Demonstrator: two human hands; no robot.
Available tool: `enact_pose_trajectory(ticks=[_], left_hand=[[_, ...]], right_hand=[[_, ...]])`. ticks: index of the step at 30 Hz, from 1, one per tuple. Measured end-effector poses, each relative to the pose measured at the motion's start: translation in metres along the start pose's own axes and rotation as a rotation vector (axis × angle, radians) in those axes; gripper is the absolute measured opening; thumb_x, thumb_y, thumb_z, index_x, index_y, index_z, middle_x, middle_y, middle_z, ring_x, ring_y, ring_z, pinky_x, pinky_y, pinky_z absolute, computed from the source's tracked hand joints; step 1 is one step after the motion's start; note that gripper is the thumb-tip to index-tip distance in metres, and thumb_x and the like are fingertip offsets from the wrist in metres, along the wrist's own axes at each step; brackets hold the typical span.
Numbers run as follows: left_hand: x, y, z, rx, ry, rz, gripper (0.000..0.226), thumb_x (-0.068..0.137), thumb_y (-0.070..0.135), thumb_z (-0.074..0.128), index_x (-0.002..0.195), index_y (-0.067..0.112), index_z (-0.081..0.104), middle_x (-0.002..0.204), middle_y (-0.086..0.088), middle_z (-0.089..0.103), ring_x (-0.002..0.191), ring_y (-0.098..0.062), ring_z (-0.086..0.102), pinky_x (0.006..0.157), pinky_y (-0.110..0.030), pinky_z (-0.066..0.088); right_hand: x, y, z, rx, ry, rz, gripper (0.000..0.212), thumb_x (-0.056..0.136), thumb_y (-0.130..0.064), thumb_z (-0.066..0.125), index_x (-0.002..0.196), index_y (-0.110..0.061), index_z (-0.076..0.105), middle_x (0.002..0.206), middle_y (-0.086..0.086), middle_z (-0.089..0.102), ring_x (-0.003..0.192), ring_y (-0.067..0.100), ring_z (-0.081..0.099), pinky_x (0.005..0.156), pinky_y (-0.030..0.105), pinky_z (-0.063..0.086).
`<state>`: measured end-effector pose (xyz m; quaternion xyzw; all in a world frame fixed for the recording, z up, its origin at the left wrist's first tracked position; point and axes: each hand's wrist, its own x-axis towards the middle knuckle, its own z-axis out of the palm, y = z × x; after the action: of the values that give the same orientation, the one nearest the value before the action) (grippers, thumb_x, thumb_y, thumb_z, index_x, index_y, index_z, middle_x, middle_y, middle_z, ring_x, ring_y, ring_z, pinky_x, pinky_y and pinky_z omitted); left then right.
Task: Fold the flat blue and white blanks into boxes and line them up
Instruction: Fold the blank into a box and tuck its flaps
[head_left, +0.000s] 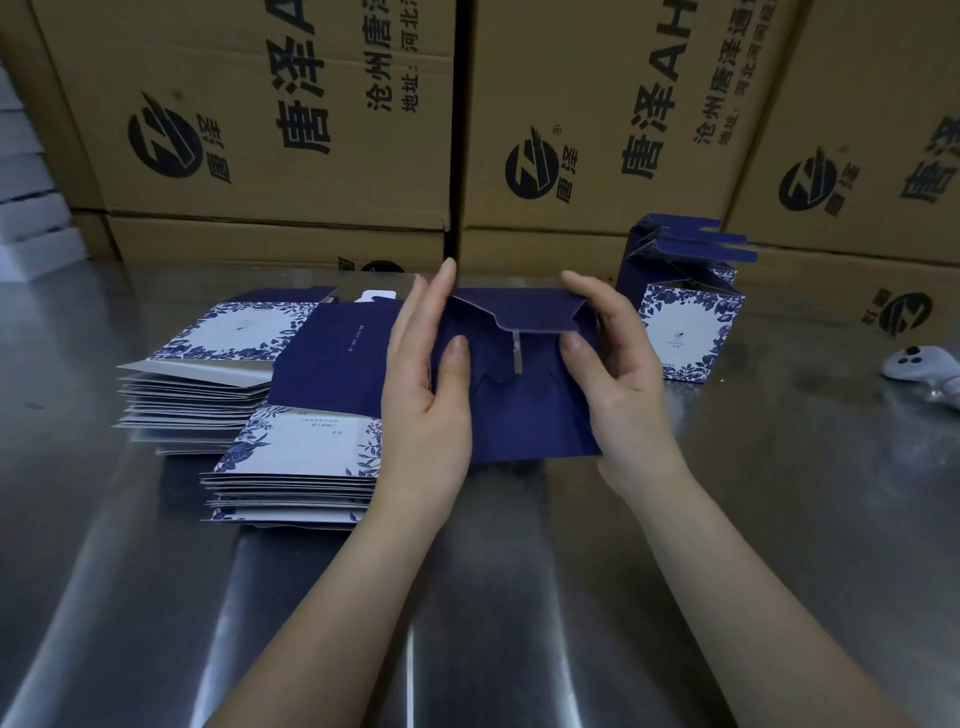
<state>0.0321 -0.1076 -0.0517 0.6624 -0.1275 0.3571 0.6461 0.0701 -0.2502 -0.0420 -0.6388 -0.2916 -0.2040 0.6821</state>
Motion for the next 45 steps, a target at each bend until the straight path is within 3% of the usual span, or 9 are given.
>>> enact_pose_trajectory(ticks=[7, 11, 14, 19, 23, 28, 35, 42, 45], left_hand=[[-0.001, 0.004, 0.000, -0.053, 0.008, -0.071, 0.033, 0.100, 0.018, 0.044, 0.130, 0.022, 0.059, 0.152, 0.001, 0.044, 0.141, 0.004, 0.032, 0.116, -0.019, 0.028], [-0.002, 0.007, -0.001, -0.066, 0.004, -0.082, 0.034, 0.093, 0.023, 0.058, 0.127, 0.029, 0.058, 0.152, -0.001, 0.043, 0.141, -0.008, 0.038, 0.117, -0.040, 0.034], [-0.002, 0.006, -0.002, -0.023, 0.018, -0.060, 0.039, 0.094, 0.010, 0.062, 0.125, 0.033, 0.057, 0.151, 0.000, 0.044, 0.141, -0.006, 0.038, 0.118, -0.039, 0.033], [0.000, 0.003, -0.004, 0.063, 0.027, -0.059, 0.059, 0.094, 0.008, 0.063, 0.141, 0.037, 0.044, 0.144, 0.018, 0.044, 0.137, -0.001, 0.039, 0.115, -0.034, 0.036], [0.002, 0.002, -0.005, 0.146, 0.038, -0.040, 0.065, 0.092, 0.010, 0.066, 0.146, 0.036, 0.041, 0.134, 0.032, 0.040, 0.131, 0.005, 0.040, 0.109, -0.021, 0.038], [0.002, 0.002, -0.005, 0.195, 0.059, 0.003, 0.056, 0.089, 0.009, 0.069, 0.135, 0.035, 0.049, 0.124, 0.032, 0.045, 0.124, 0.006, 0.044, 0.104, -0.039, 0.047], [0.001, 0.000, -0.005, 0.217, 0.096, 0.017, 0.052, 0.088, 0.009, 0.071, 0.128, 0.036, 0.052, 0.121, 0.029, 0.047, 0.119, 0.007, 0.046, 0.097, -0.042, 0.050], [0.002, -0.003, -0.006, 0.220, 0.088, 0.026, 0.056, 0.089, 0.010, 0.070, 0.132, 0.040, 0.050, 0.122, 0.034, 0.045, 0.121, 0.009, 0.044, 0.093, -0.018, 0.046], [0.003, -0.003, -0.007, 0.196, 0.068, 0.018, 0.063, 0.090, 0.007, 0.068, 0.142, 0.035, 0.046, 0.131, 0.026, 0.046, 0.124, 0.008, 0.043, 0.095, -0.007, 0.040]], right_hand=[[0.001, -0.005, -0.002, 0.025, 0.002, 0.051, 0.027, 0.091, -0.029, 0.047, 0.112, -0.035, 0.063, 0.140, -0.004, 0.050, 0.134, 0.006, 0.041, 0.116, 0.042, 0.029], [-0.002, -0.004, -0.004, -0.076, -0.056, 0.006, 0.039, 0.081, -0.030, 0.063, 0.119, -0.036, 0.055, 0.143, -0.003, 0.046, 0.135, 0.004, 0.038, 0.114, 0.034, 0.032], [-0.003, -0.001, -0.006, -0.153, -0.093, -0.025, 0.057, 0.079, -0.018, 0.069, 0.130, -0.032, 0.047, 0.142, -0.009, 0.044, 0.135, 0.004, 0.038, 0.111, 0.026, 0.034], [-0.002, 0.002, -0.007, -0.120, -0.106, 0.062, 0.084, 0.077, -0.019, 0.075, 0.146, -0.036, 0.030, 0.149, -0.011, 0.035, 0.133, 0.000, 0.039, 0.103, 0.022, 0.044], [-0.001, 0.003, -0.007, -0.154, -0.073, 0.034, 0.073, 0.075, -0.015, 0.076, 0.134, -0.034, 0.038, 0.136, -0.017, 0.042, 0.124, -0.001, 0.047, 0.094, 0.021, 0.047], [-0.001, 0.003, -0.005, -0.214, -0.044, -0.019, 0.067, 0.075, -0.010, 0.076, 0.125, -0.035, 0.039, 0.130, -0.012, 0.044, 0.117, 0.003, 0.051, 0.087, 0.017, 0.048], [-0.001, 0.006, -0.003, -0.284, 0.014, -0.062, 0.066, 0.074, -0.007, 0.079, 0.124, -0.029, 0.042, 0.128, -0.012, 0.046, 0.118, 0.009, 0.049, 0.088, 0.013, 0.045], [-0.001, 0.006, -0.004, -0.308, 0.011, -0.058, 0.069, 0.075, -0.009, 0.080, 0.128, -0.028, 0.041, 0.130, -0.014, 0.045, 0.122, 0.007, 0.047, 0.090, 0.013, 0.045], [-0.001, 0.005, -0.004, -0.277, -0.014, -0.019, 0.073, 0.076, -0.010, 0.079, 0.133, -0.030, 0.039, 0.135, -0.011, 0.043, 0.126, 0.008, 0.045, 0.090, 0.012, 0.045]])
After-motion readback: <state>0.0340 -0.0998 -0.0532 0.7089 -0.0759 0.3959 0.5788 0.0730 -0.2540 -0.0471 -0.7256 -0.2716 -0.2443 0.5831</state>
